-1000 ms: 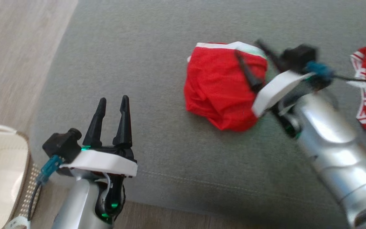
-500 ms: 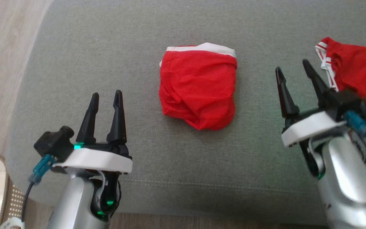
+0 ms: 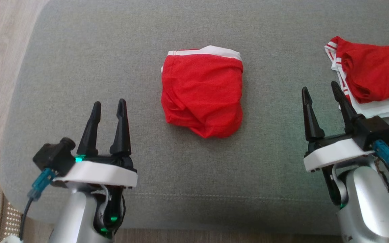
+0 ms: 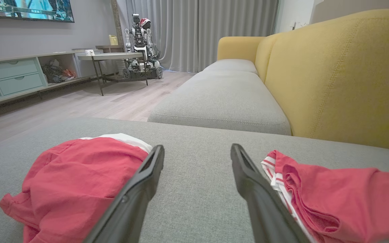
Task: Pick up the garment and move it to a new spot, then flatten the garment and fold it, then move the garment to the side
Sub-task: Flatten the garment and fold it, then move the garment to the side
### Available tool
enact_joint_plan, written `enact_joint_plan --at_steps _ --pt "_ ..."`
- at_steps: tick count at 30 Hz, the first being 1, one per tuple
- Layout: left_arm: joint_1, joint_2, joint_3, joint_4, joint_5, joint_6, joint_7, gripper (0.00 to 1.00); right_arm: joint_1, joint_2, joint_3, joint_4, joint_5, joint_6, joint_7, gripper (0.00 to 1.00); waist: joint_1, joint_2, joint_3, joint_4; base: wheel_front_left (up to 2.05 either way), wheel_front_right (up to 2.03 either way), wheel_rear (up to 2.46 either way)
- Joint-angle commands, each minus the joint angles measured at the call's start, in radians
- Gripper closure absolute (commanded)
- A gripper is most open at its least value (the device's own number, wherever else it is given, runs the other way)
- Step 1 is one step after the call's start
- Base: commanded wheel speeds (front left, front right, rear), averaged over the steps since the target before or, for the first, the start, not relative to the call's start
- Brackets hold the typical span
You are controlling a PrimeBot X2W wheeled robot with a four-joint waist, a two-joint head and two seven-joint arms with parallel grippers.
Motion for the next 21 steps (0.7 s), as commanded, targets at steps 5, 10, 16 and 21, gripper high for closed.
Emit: enact_joint_plan --at_steps 5,10,16,21 --pt "-0.016 0.011 0.028 -0.052 0.023 -0.012 -0.005 0.00 0.002 0.014 0.007 -0.041 -0.011 0.000 -0.009 0.00 0.0000 0.0000 0.002 0.006 0.00 0.00 0.00" --pt "-0.028 0.011 0.015 -0.064 0.027 -0.011 -0.005 0.00 -0.016 0.016 0.006 -0.023 0.001 0.000 -0.009 0.00 0.0000 0.0000 0.027 0.018 0.00 0.00 0.00" --pt "-0.054 0.011 -0.003 -0.064 0.025 -0.016 -0.005 0.00 -0.109 0.017 0.087 0.080 0.206 0.000 0.018 0.00 0.0000 0.0000 0.075 0.039 0.00 0.00 0.00" --pt "-0.069 0.011 -0.016 -0.063 0.023 -0.020 -0.005 0.00 -0.177 0.017 0.154 0.154 0.362 0.000 0.086 0.00 0.0000 0.0000 0.100 0.058 0.00 0.00 0.00"
